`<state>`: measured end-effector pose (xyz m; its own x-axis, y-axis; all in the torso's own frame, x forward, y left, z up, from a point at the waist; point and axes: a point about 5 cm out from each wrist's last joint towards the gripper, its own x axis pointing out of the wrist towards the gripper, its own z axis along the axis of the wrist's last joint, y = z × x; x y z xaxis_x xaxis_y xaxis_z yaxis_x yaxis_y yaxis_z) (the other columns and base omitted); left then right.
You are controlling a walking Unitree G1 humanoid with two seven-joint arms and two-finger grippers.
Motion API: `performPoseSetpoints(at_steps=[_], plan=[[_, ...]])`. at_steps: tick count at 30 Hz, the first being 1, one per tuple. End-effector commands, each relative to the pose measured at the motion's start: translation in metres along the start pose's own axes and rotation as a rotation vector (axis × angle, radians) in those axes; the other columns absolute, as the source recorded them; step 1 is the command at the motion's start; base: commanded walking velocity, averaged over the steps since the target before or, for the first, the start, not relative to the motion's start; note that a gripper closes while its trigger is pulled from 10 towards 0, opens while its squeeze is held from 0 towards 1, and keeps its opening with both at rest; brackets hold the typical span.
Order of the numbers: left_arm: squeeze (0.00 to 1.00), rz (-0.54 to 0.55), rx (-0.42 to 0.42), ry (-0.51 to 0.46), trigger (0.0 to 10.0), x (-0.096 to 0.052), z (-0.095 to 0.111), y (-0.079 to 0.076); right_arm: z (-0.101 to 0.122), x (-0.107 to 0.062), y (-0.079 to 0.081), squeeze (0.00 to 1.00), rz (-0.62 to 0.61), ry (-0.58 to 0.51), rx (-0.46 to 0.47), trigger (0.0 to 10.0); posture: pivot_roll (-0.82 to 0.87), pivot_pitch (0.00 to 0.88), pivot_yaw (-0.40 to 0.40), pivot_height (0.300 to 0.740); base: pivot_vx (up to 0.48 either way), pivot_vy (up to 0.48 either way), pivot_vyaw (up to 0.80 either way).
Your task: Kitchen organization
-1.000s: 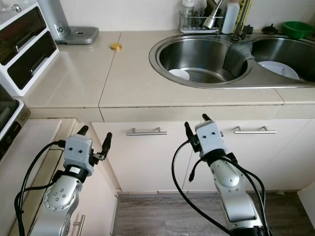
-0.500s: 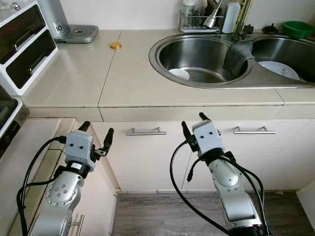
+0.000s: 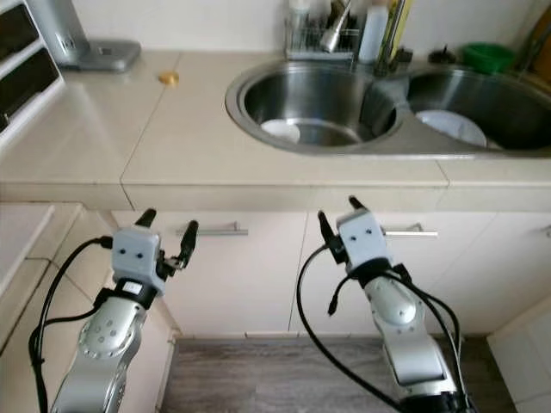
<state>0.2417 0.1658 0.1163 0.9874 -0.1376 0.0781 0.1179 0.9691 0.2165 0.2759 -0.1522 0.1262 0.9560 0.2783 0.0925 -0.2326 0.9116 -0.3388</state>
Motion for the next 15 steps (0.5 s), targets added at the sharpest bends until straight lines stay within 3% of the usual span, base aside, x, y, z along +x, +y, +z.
performPoseSetpoints(at_steps=[1, 15], plan=[[0.00, -0.013, -0.004, -0.004, 10.0, 0.0002, 0.0007, -0.0026, -0.0012, -0.0011, -0.0038, 0.00, -0.008, 0.004, -0.010, 10.0, -0.03, 0.000, -0.022, 0.740, 0.000, 0.000, 0.00], [0.00, -0.009, -0.004, 0.011, 10.0, -0.0036, -0.0029, -0.0021, -0.0017, -0.0103, -0.0107, 0.00, -0.060, 0.007, -0.012, 10.0, -0.02, 0.000, -0.027, 0.740, 0.000, 0.000, 0.00]])
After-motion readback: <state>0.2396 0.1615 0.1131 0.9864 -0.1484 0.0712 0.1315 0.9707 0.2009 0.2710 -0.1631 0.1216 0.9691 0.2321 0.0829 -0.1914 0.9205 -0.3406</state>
